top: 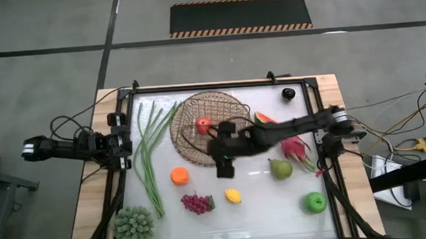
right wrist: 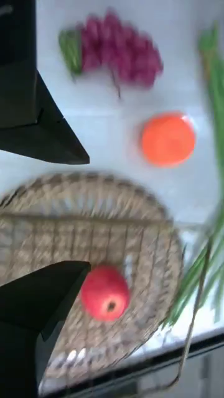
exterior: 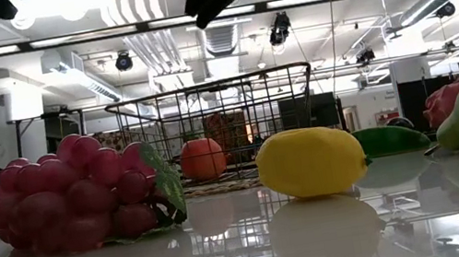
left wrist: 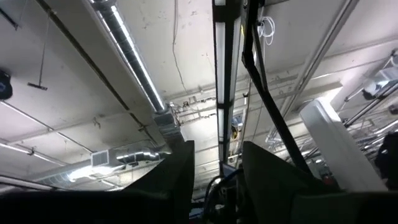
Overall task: Build produce basket
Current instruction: Put the string beans into the wire basket
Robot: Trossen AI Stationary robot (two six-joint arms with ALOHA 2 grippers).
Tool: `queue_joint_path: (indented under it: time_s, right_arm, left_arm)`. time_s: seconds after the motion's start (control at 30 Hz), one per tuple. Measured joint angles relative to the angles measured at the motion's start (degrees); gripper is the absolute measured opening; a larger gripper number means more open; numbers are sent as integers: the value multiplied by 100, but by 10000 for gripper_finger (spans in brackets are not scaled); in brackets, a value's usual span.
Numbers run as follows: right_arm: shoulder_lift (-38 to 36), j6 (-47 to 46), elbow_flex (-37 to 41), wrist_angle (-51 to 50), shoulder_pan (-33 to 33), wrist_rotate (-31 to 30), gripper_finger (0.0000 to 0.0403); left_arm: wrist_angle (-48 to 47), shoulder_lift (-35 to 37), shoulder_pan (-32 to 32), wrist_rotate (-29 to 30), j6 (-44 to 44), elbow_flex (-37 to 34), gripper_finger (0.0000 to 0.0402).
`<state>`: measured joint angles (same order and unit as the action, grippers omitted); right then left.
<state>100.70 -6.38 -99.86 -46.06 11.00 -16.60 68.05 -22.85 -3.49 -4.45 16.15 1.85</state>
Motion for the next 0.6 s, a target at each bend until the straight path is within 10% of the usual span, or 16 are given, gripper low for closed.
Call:
queue_joint_path:
  time_s: [0.4,0.6]
  right_arm:
    - [-919,1799,4690,7876,42,873,226]
    - [-1080,1846,5627,9012,1,1171,212]
  left_arm:
    - [-523,-740,0,-48,-1308,0,118]
    - [-162,-1470,0,-41,-2004,119,118]
